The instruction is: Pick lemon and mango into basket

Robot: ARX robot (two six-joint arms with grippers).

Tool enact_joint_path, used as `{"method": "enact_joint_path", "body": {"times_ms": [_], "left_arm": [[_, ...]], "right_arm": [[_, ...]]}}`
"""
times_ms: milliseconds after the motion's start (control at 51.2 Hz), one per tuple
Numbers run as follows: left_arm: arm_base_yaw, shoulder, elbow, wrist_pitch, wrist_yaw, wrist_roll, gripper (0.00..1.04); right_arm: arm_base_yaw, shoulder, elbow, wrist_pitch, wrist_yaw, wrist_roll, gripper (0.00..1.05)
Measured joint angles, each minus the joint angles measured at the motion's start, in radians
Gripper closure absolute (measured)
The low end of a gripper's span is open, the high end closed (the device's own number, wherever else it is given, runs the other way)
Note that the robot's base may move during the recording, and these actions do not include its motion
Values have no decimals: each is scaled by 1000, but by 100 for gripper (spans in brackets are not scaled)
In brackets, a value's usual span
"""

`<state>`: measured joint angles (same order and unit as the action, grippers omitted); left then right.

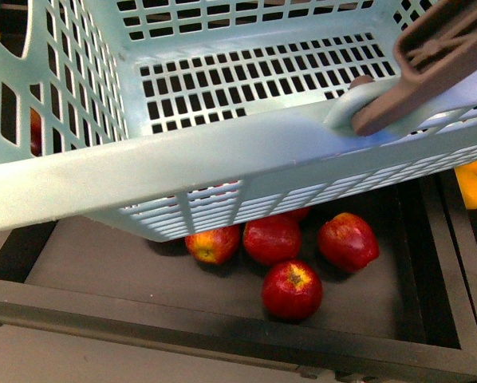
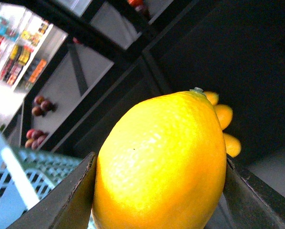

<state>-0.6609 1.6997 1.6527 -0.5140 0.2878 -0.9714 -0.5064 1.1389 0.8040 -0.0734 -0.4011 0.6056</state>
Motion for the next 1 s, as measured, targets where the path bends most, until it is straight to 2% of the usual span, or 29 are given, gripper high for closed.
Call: {"method": "enact_joint_path", "body": {"times_ms": [195, 274, 391, 508, 723, 821, 918, 997], "left_arm": [[0, 0, 0, 0, -2, 0, 100], [0, 0, 0, 0, 0, 0, 100], [0, 0, 0, 0, 0, 0, 100], [0, 0, 0, 0, 0, 0, 100], [0, 0, 0, 0, 0, 0, 100], [0, 0, 0, 0, 0, 0, 100], [0, 0, 0, 0, -1, 0, 100], [0, 0, 0, 0, 0, 1, 100]], "right_arm": [[270, -125, -48, -25, 109, 55, 39], [406, -148, -48, -8, 168, 82, 39], [558, -135, -48, 30, 234, 98, 39], [646, -117, -48, 46, 286, 97, 39], [755, -80, -50, 73, 353, 78, 39], [769, -66, -51, 81, 369, 70, 27], [764, -72, -56, 86, 409, 48, 8], [745, -91, -56, 80, 447, 19, 9]]}}
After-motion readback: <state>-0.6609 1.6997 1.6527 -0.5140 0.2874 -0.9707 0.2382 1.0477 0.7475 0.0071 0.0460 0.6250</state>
